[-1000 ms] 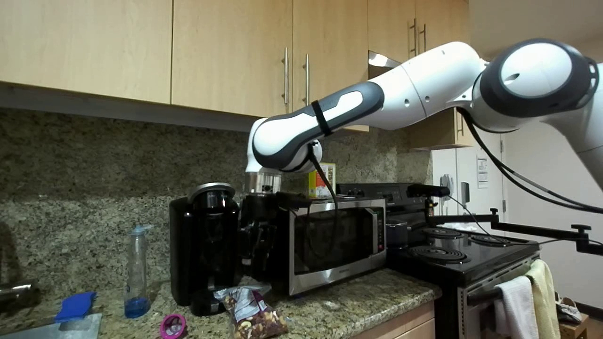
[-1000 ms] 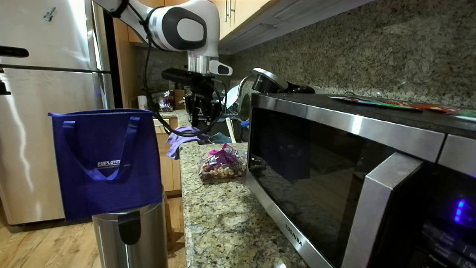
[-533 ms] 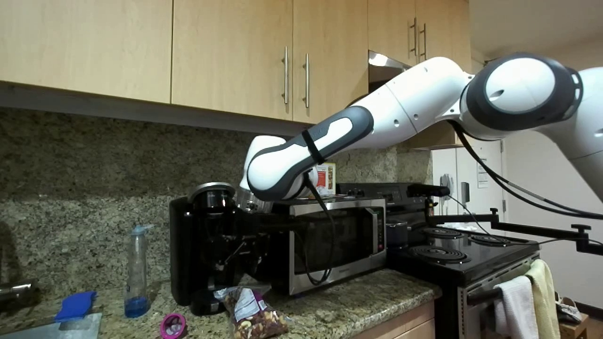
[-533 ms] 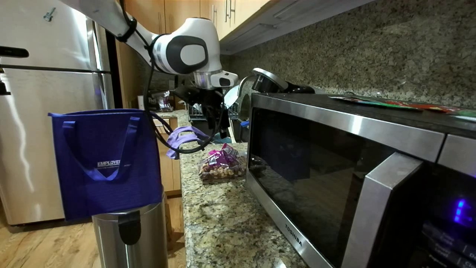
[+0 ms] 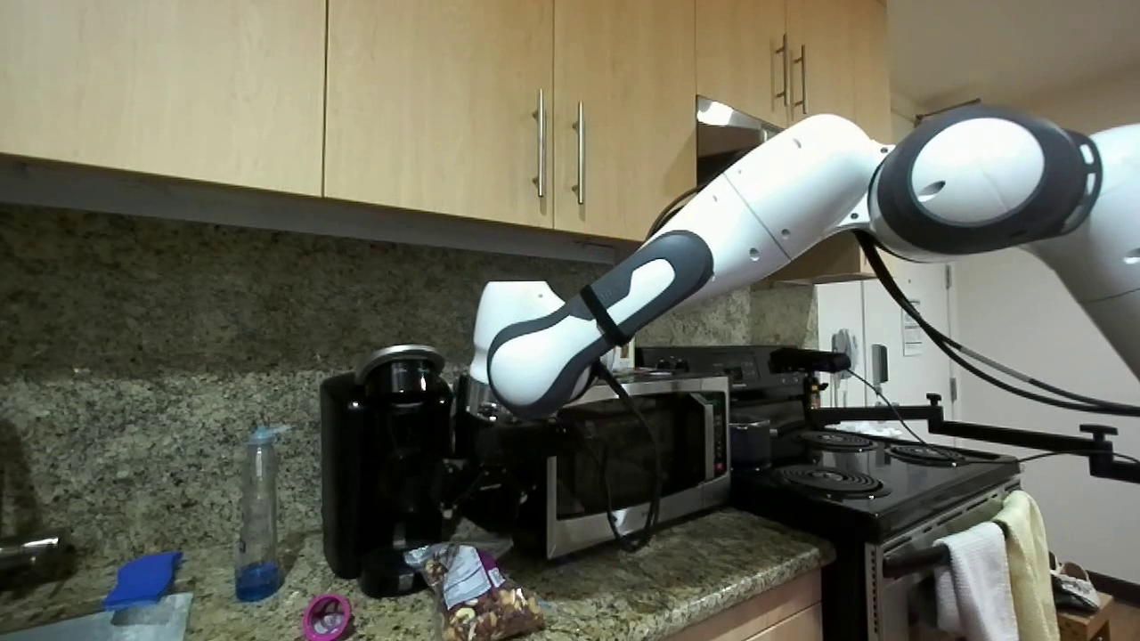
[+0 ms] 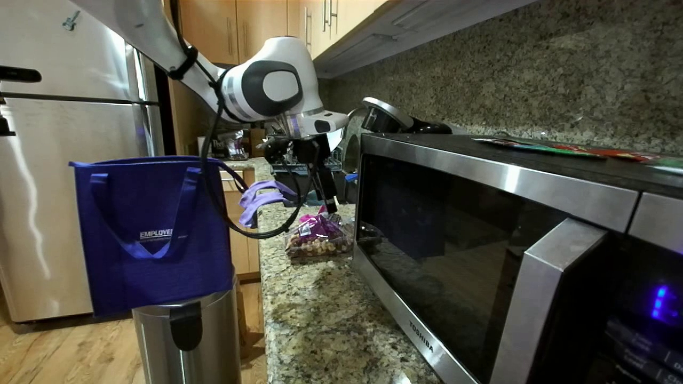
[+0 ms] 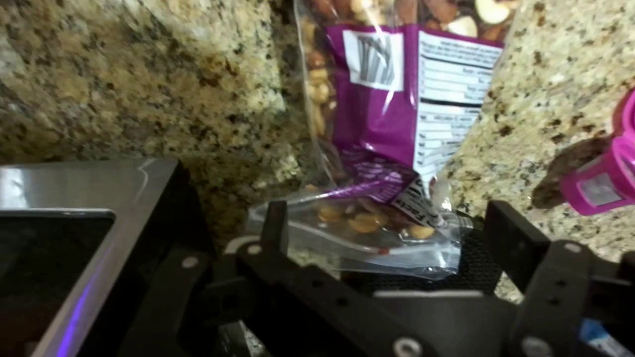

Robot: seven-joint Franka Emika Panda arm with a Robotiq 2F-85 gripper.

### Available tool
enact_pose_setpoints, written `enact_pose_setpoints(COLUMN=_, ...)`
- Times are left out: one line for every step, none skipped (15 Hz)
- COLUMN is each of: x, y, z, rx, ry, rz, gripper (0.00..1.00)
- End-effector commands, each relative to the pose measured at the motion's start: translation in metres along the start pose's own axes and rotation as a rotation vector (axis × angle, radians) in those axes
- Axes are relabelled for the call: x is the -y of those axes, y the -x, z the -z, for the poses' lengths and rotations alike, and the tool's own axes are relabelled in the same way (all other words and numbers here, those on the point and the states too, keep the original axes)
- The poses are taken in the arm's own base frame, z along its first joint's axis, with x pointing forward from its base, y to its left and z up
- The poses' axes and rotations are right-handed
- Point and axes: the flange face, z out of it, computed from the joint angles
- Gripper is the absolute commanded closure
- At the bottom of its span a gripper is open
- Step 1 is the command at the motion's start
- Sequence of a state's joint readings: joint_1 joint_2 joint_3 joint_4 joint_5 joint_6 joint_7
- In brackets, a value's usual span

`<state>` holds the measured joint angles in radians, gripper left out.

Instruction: Place the packet in the blue bag

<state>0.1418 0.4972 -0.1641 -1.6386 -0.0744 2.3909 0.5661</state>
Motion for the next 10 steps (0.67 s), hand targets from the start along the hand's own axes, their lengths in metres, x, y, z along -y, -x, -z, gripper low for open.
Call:
enact_pose_setpoints(x=-0.004, y=0.012, z=-0.014, rx=0.06, ry=0.063, rz=-0.021, gripper=0.0)
enact_pose_setpoints(x=-0.005, y=0.014, z=-0.019, rx=0.079, ry=0.082, rz=-0.024, gripper=0.0)
enact_pose_setpoints(x=-0.005, y=0.017, z=-0.023, rx=0.107, ry=0.088, rz=-0.022, gripper=0.0)
enact_pose_setpoints(x=-0.006, y=0.02, z=-0.027, rx=0.135, ry=0.095, rz=-0.015, gripper=0.0)
enact_pose_setpoints(x=-0.006, y=0.023, z=-0.032, rx=0.167, ry=0.099, rz=-0.01, gripper=0.0)
enact_pose_setpoints(x=-0.005, y=0.026, z=-0.036, rx=0.193, ry=0.1, rz=0.0, gripper=0.0)
enact_pose_setpoints(x=-0.003, y=0.03, z=-0.039, rx=0.223, ry=0.091, rz=0.02, gripper=0.0)
enact_pose_setpoints(x=-0.001, y=0.033, z=-0.041, rx=0.233, ry=0.087, rz=0.033, gripper=0.0)
enact_pose_setpoints(x=0.003, y=0.036, z=-0.042, rx=0.237, ry=0.076, rz=0.053, gripper=0.0)
enact_pose_setpoints(x=0.006, y=0.038, z=-0.041, rx=0.241, ry=0.063, rz=0.074, gripper=0.0)
